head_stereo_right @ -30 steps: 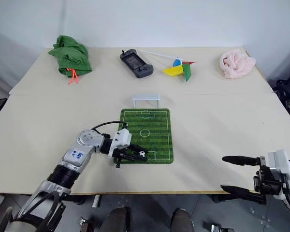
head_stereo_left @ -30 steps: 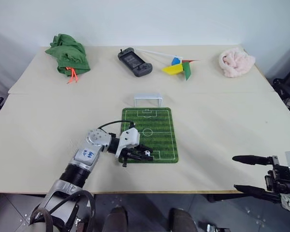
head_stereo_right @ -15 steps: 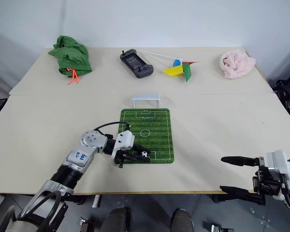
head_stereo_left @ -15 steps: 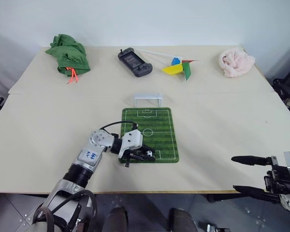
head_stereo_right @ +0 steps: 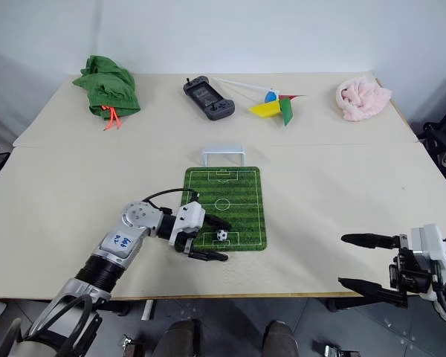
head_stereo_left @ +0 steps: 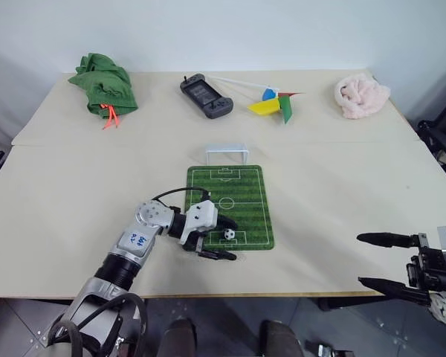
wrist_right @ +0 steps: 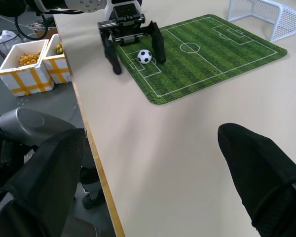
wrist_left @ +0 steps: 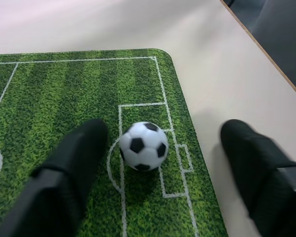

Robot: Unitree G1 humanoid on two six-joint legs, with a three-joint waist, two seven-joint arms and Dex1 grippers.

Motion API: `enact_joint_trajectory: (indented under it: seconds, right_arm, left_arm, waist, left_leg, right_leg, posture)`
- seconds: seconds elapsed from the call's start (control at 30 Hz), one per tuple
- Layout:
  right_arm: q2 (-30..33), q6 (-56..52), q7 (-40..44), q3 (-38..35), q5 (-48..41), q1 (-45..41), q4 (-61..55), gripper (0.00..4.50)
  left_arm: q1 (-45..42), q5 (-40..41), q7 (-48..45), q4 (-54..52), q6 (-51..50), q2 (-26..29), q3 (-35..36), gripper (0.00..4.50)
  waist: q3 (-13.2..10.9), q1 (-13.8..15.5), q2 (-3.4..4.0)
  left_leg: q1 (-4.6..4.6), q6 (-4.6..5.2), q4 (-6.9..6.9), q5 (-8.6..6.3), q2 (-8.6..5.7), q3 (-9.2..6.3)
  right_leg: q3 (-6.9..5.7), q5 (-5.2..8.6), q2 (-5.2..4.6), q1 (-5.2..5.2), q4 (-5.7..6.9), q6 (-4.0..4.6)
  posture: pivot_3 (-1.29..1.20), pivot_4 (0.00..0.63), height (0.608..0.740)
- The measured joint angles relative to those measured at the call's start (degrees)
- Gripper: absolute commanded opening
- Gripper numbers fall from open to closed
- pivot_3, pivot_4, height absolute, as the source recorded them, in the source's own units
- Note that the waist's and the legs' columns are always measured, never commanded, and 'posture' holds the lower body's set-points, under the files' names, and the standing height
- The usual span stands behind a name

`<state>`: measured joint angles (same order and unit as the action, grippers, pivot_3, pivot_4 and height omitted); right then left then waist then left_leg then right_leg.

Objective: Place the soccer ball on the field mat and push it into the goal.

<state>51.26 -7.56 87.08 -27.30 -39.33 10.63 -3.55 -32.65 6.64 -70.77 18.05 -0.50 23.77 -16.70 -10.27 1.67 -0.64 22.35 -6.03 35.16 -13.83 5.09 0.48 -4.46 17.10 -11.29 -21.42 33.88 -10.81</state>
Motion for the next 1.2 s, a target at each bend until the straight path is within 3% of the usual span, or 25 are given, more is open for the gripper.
enact_joint_trajectory:
  seconds: [0.4, 0.5, 0.67, 0.93, 1.2]
  right_arm:
    - [0.6, -0.2, 0.2, 0.2, 1.1, -3.6, 2.7, 4.50]
    - [0.6, -0.2, 0.4, 0.3, 1.1, -4.7, 3.7, 4.50]
    - [0.6, -0.2, 0.8, 0.4, -0.4, -5.9, 4.4, 4.50]
    - [0.7, 1.3, 1.1, 0.6, -1.6, -3.9, 8.4, 4.50]
    - [2.1, 2.3, 1.2, -5.0, -4.9, 9.4, 8.1, 4.50]
  left_arm:
    - [-0.3, 2.2, -0.4, -2.8, 3.5, 3.9, 4.6, 4.48]
    - [-0.7, 4.8, -1.3, -5.9, 4.3, 4.2, 6.5, 3.89]
    - [2.5, 9.9, -4.0, -15.7, 1.5, 5.4, 6.8, 2.36]
    - [8.7, 10.9, -4.9, -25.0, -3.6, 7.7, 3.0, 0.03]
    - [10.3, 8.2, -3.6, -26.0, -5.7, 8.9, 0.0, 0.03]
  waist:
    - [0.0, -0.1, 0.00]
    - [0.0, -0.1, 0.00]
    - [0.0, -0.1, 0.00]
    - [0.0, 0.0, 0.00]
    - [0.0, 0.5, 0.00]
  left_leg:
    - [0.02, 0.00, -0.06, 0.00, 0.00, 0.04]
    - [0.03, 0.02, -0.07, -0.01, 0.00, 0.05]
    - [0.01, 0.03, -0.10, -0.02, 0.00, 0.07]
    - [0.01, 0.06, -0.04, -0.05, 0.00, 0.11]
    - [0.00, 0.09, -0.01, -0.14, 0.00, 0.15]
  right_leg:
    - [0.01, 0.00, 0.00, -0.05, -0.03, -0.01]
    - [0.01, -0.01, 0.00, -0.05, -0.05, -0.02]
    - [0.03, -0.01, 0.00, -0.05, -0.04, -0.03]
    - [0.07, -0.01, 0.00, -0.04, -0.06, -0.03]
    - [0.09, -0.01, 0.00, -0.03, -0.15, -0.03]
  posture:
    - [0.00, 0.150, 0.740]
    - [0.00, 0.150, 0.740]
    - [0.00, 0.150, 0.740]
    - [0.00, 0.150, 0.740]
    - [0.00, 0.150, 0.740]
